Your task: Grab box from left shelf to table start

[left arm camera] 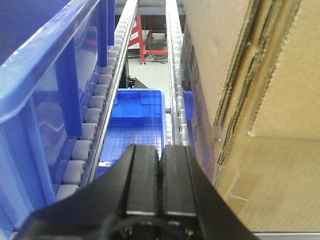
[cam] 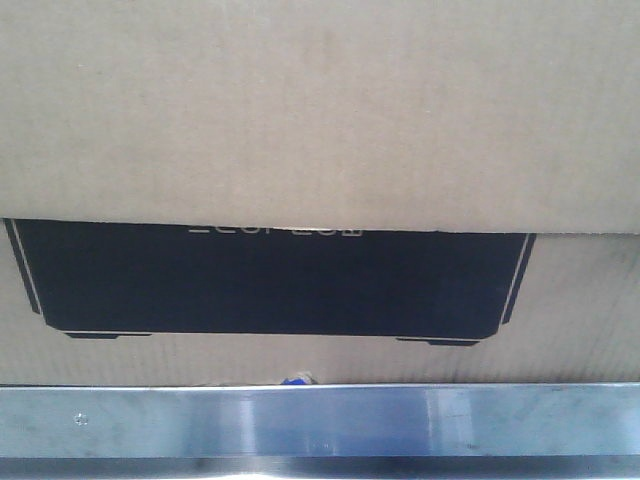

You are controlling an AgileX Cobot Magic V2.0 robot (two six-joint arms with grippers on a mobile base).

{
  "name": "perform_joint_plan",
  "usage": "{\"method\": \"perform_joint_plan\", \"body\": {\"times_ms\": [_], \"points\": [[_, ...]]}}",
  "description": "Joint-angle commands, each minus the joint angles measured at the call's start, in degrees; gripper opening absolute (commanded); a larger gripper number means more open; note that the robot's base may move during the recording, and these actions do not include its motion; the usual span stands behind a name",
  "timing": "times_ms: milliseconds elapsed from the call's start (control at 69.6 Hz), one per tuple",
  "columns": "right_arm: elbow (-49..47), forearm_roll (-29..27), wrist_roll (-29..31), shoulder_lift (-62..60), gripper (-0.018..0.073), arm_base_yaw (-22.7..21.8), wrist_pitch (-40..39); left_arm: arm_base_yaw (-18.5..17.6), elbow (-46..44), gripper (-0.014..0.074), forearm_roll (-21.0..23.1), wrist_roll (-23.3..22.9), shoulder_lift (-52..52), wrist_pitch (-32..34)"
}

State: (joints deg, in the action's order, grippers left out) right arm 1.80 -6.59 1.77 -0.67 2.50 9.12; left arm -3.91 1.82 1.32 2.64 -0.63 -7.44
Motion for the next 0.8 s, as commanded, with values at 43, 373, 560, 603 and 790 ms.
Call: {"method": "perform_joint_plan", "body": {"times_ms": [43, 373, 560, 603, 790], "points": [[0.13, 0.23, 0.2, -0.49, 0.0057, 0.09, -5.09, -0.01, -0.31, -0.0099, 0.34, 0.13, -1.01, 5.05], [0.13, 0.23, 0.2, -0.49, 0.0057, 0.09, -5.09, -0.01, -0.31, -0.0099, 0.34, 0.13, -1.01, 5.05], [0.13, 0.23, 0.2, -0.49, 0.0057, 0.09, -5.09, -0.01, -0.31, -0.0099, 0.34, 0.13, -1.01, 5.89], [0.13, 0.23, 0.2, -0.49, 0.0057, 0.09, -5.09, -0.01, -0.31, -0.0099, 0.34, 0.13, -1.01, 6.5], [0.13, 0.23, 0.2, -0.49, 0.0057, 0.09, -5.09, -0.01, -0.31, -0.0099, 0.47, -0.11, -1.01, 12.57]]}}
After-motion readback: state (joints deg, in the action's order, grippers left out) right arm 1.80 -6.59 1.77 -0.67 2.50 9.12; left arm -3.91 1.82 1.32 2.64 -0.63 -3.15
